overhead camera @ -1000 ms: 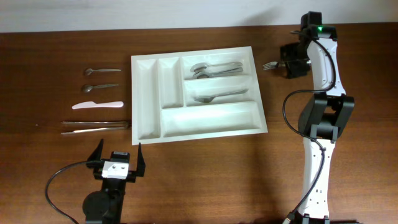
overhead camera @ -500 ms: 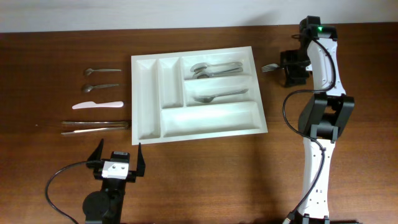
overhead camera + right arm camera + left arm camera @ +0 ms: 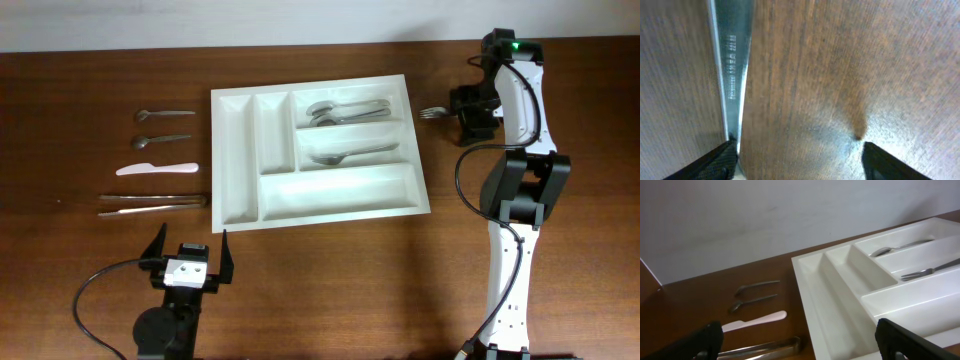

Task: Pack container
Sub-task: 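Close the right gripper on the fork handle and lift it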

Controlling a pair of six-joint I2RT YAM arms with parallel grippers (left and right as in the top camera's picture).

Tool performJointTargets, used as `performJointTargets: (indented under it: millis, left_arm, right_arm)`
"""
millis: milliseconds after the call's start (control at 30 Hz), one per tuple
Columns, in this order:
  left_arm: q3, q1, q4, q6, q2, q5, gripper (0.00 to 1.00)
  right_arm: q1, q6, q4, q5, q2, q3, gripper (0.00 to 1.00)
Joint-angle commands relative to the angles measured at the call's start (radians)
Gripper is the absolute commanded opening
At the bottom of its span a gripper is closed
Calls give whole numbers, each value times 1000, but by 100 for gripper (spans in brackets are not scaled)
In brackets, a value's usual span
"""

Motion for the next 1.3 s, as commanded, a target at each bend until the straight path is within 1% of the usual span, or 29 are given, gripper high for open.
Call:
performJointTargets:
  millis: [0,67,200,333,467,533,567,600,667,733,900,933,1000,1133,1167,1267]
  left_arm:
    - [-8,-3,2,15,-7,-7,99]
    - [-8,-3,2,15,-7,-7,99]
    - [-8,-3,2,15,-7,-7,99]
    - [-8,-3,2,15,-7,-7,99]
    - [-8,-3,2,15,-7,-7,99]
    - [-8,-3,2,15,-7,-7,99]
    - [-8,-3,2,15,-7,-7,99]
    - [-8,-3,2,15,-7,-7,99]
    - [-8,-3,2,15,-7,-7,99]
    - [-8,-3,2,15,-7,-7,99]
    - [-8,-3,2,15,-7,-7,99]
    - [-8,-3,2,15,-7,-7,99]
    - [-8,-3,2,15,-7,-7,99]
    - [-8,-3,2,15,-7,-7,99]
    - [-8,-3,2,15,-7,-7,99]
    - [-8,-3,2,15,-7,-7,99]
  right_arm:
    - [3,-9,-36,21,8,-24,78]
    - [3,-8,-28,22,8,-24,78]
    - [3,-9,63,21,8,-24,75]
    - [3,-9,134,21,8,-24,76]
    - [4,-9,156,21,12,-24,74]
    - [4,-17,147,22,14,-27,68]
    - [4,-21,143,21,15,-31,63]
    - [4,-21,136,22,15,-37,56]
    - [4,-28,133,21,15,-53,46]
    - [5,-40,131,21,15,-71,40]
    - [5,-62,121,20,15,-86,39]
    - [5,-74,121,21,15,-86,37]
    - [5,-80,113,21,15,-86,30]
    - [5,-100,95,21,15,-87,6]
    - [5,-100,90,21,15,-87,4]
    - [5,-108,84,21,15,-87,4]
